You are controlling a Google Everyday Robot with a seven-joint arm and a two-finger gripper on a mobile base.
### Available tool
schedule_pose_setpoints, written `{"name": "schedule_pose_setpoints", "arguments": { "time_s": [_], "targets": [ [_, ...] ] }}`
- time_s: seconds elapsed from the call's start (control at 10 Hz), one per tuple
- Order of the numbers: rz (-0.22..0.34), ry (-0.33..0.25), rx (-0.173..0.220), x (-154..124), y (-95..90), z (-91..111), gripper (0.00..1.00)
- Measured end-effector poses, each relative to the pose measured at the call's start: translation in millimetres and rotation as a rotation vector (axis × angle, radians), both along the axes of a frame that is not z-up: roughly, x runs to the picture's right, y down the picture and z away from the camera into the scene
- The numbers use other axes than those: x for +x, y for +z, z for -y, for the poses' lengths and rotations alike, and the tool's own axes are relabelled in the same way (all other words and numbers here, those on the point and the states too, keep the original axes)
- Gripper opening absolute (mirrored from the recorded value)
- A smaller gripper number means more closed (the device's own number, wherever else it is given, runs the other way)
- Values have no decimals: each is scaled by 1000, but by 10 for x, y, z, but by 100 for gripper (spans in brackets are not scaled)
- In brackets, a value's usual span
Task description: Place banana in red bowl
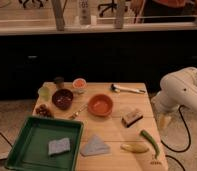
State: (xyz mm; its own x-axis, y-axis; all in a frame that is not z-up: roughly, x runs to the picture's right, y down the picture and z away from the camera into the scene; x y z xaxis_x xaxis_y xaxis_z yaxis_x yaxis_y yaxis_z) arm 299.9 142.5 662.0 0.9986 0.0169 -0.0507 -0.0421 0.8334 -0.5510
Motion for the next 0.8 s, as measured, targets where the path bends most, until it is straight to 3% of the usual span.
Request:
{"name": "schedule_pose_setpoints", "arguments": {
  "time_s": [0.3,0.8],
  "targets": [
    [14,-24,-11,-37,-3,-90,80],
    [35,-70,-35,-172,-97,-459,80]
  ]
}}
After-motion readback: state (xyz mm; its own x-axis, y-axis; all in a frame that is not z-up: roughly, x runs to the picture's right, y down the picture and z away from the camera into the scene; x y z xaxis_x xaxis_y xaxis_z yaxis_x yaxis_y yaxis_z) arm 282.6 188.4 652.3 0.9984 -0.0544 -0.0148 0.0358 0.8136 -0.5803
